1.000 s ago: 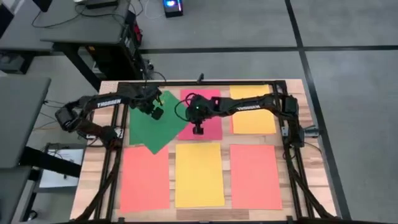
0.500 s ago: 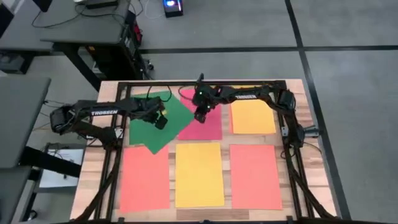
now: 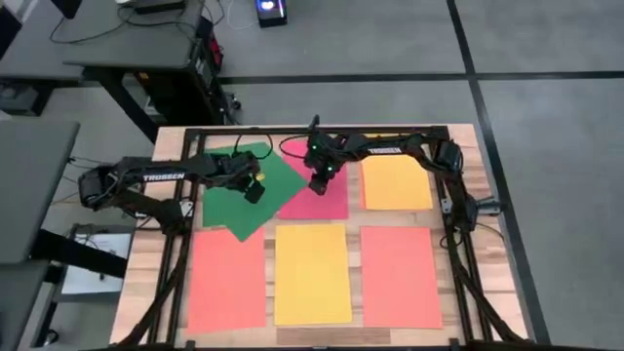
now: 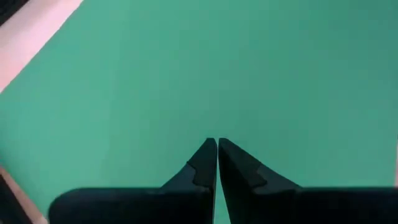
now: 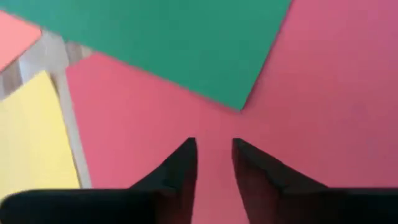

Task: Organize paper
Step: Stack the green paper on top of the green paper

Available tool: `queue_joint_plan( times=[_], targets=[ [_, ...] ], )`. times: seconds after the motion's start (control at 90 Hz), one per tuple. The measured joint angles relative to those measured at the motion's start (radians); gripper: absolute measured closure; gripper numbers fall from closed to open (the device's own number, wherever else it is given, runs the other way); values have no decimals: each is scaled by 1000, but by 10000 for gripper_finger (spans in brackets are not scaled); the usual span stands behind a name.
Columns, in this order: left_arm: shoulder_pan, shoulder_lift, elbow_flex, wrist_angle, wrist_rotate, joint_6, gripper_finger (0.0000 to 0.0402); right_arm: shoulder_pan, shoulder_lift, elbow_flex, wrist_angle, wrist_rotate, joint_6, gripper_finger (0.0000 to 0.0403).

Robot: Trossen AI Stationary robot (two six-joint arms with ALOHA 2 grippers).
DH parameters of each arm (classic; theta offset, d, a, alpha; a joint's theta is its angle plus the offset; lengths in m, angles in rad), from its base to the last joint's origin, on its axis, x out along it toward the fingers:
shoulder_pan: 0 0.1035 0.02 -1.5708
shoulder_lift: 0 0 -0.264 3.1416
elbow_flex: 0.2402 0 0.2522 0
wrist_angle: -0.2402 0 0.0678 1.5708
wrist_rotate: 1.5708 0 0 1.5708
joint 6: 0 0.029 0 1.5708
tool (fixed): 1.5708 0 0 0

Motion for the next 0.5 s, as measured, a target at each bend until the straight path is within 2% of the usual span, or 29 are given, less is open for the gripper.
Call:
queue_joint_plan(
  times=[0.111, 0.311, 0.4, 0.5],
  targets=[
    [0, 0, 0, 0, 0, 9, 402, 17, 0, 25, -6, 36, -154, 268],
    [-4, 0, 0, -1, 0, 11, 402, 96, -1, 70, -58, 219, -494, 260],
    [-14, 0, 0, -1, 8, 18, 402, 132, -1, 79, -59, 264, -525, 261],
    [-20, 0, 1, -32, 8, 21, 402, 168, -1, 96, -60, 264, -458, 261]
  ],
)
